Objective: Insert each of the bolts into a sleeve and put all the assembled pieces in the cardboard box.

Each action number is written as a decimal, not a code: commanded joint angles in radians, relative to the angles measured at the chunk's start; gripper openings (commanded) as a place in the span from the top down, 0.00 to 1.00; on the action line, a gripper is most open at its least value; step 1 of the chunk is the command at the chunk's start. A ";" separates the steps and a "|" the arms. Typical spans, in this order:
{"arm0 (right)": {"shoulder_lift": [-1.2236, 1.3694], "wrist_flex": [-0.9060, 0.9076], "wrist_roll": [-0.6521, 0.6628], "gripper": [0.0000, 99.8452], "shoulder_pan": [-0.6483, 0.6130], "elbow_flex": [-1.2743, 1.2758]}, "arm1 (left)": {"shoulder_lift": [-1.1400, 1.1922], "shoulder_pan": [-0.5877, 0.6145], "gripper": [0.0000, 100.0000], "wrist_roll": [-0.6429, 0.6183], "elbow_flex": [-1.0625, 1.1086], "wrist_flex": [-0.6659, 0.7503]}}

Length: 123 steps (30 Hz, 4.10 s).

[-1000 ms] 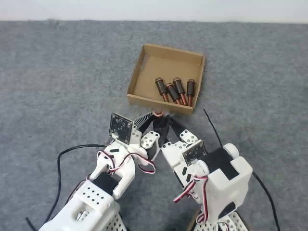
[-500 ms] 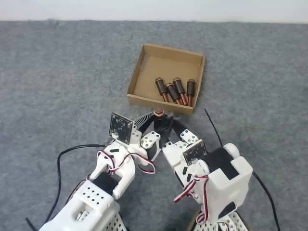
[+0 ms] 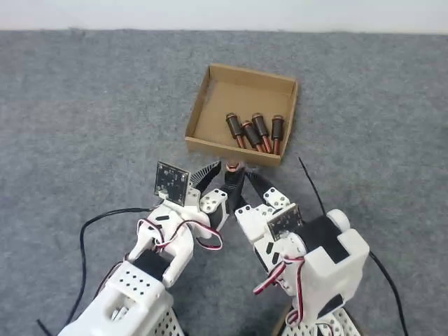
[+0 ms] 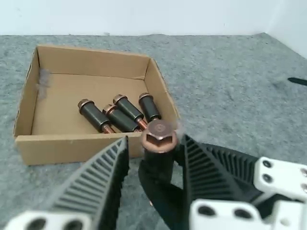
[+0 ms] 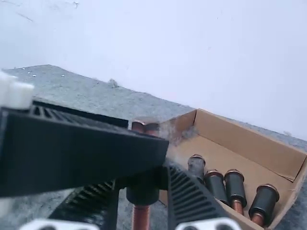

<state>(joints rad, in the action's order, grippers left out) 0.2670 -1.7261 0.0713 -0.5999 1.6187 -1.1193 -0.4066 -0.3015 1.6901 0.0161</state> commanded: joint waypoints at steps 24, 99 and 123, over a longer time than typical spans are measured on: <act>-0.044 -0.025 -0.008 0.99 0.024 0.018 | -0.023 -0.025 0.84 0.006 -0.193 -0.041; -0.202 0.828 -0.006 0.99 0.087 -0.717 | -0.704 0.658 0.99 0.173 -0.005 -1.082; 0.280 2.425 -0.014 0.99 0.097 -2.053 | -0.706 0.589 0.99 0.176 -0.005 -1.200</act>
<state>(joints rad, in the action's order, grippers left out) 0.5401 0.6352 0.0698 -0.5186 -0.2700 -1.8006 0.1995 -0.1404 1.6947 -1.1745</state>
